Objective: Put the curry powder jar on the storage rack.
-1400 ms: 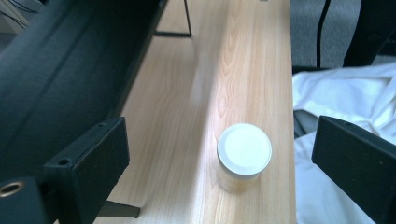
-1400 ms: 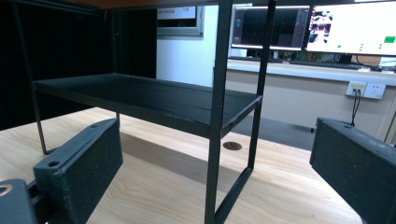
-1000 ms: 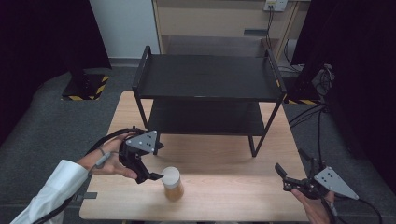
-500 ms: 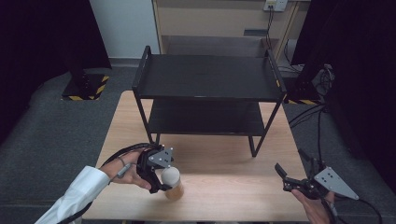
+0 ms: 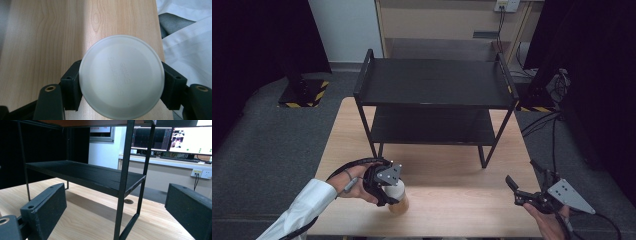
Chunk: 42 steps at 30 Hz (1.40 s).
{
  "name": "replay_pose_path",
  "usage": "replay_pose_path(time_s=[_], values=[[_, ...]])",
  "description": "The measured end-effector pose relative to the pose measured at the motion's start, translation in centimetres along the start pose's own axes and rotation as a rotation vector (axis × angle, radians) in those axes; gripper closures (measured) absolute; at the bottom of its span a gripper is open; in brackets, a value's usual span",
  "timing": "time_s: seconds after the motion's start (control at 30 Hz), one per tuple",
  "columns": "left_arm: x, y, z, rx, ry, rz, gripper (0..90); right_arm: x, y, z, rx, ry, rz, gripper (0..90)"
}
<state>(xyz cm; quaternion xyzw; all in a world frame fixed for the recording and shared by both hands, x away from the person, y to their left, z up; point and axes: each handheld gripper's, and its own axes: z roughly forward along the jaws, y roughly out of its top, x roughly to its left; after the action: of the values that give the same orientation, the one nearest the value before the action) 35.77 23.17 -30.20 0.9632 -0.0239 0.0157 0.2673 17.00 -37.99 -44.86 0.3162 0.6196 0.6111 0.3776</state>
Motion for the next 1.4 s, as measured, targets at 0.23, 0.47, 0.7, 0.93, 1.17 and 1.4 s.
replay_pose_path(time_s=[0.23, 0.47, 0.7, 0.93, 1.17, 1.4], values=[[0.1, 0.2, -0.1, -0.023, -0.006, -0.004, 32.0, 0.0, 0.0, -0.1, -0.008, 0.001, -0.002, 3.5], [0.1, 2.8, -3.6, -0.072, 0.000, 0.023, 32.1, 0.0, 0.0, -0.1, -0.011, 0.000, -0.002, 3.4], [0.9, 9.0, -11.8, -0.097, 0.004, 0.051, 32.0, -0.1, -0.1, 0.0, -0.021, 0.021, -0.006, 3.3], [1.7, 12.4, -17.9, -0.156, 0.041, 0.020, 32.0, -0.2, -0.2, 0.0, -0.031, 0.030, -0.007, 3.0], [2.6, 16.1, -23.8, -0.190, 0.090, -0.011, 32.0, -0.2, -0.2, 0.1, -0.028, 0.031, -0.011, 3.2], [4.7, 18.8, -28.1, -0.166, 0.163, -0.094, 31.9, -0.2, -0.2, 0.0, -0.031, 0.033, -0.010, 3.3]])
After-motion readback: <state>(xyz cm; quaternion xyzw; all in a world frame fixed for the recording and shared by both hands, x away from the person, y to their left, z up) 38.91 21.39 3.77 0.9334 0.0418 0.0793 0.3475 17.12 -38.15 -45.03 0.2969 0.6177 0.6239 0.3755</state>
